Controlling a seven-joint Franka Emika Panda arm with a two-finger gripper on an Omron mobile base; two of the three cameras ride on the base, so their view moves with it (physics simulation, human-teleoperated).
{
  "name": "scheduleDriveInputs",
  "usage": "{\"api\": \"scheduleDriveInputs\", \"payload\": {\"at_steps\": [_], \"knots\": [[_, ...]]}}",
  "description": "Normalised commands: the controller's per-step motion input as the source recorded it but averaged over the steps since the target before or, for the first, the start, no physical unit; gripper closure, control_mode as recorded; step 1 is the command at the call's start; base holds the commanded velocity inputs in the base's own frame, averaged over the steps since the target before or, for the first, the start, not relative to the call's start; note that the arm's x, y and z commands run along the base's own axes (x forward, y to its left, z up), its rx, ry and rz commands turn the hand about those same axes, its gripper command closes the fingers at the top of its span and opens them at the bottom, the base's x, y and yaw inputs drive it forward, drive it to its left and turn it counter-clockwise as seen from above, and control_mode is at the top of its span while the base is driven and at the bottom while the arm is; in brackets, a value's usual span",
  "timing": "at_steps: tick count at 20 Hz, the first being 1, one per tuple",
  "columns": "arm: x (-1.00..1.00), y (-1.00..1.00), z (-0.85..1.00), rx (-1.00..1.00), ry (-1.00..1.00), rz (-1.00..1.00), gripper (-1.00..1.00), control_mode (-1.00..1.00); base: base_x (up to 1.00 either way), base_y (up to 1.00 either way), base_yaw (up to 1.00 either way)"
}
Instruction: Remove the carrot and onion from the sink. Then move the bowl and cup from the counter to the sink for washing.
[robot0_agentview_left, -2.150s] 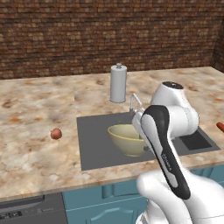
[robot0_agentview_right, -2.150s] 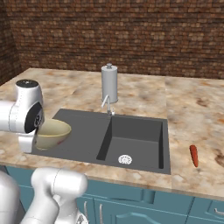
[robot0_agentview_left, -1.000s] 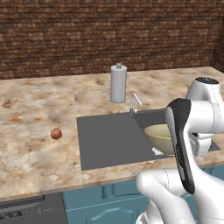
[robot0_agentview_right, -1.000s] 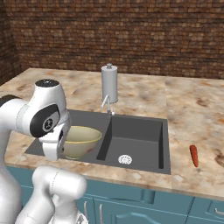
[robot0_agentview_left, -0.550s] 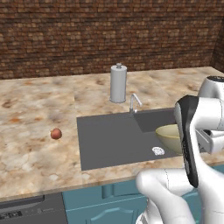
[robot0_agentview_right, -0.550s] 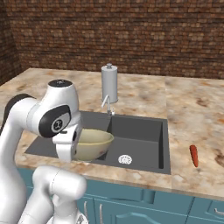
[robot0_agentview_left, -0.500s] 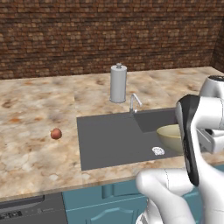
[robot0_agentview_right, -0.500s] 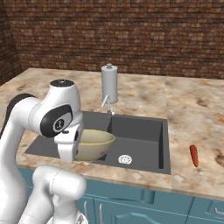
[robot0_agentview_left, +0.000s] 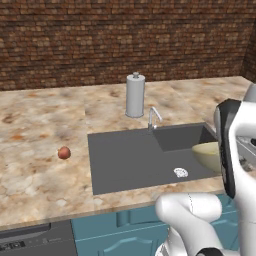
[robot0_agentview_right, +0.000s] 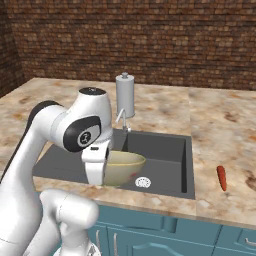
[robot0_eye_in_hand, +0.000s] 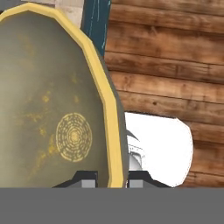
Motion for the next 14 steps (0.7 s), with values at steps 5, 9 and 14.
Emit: {"api": "scheduleDriveInputs", "payload": {"at_steps": [5,9,14], "knots": [[0.0,-0.33,0.05,0.0,0.0,0.12,1.0,-1.0,0.0,0.0,0.0],[0.04,-0.25,0.0,0.0,0.0,0.21,1.0,-1.0,0.0,0.0,0.0],[0.13,-0.2,0.0,0.01,0.0,0.21,1.0,-1.0,0.0,0.0,0.0]]}}
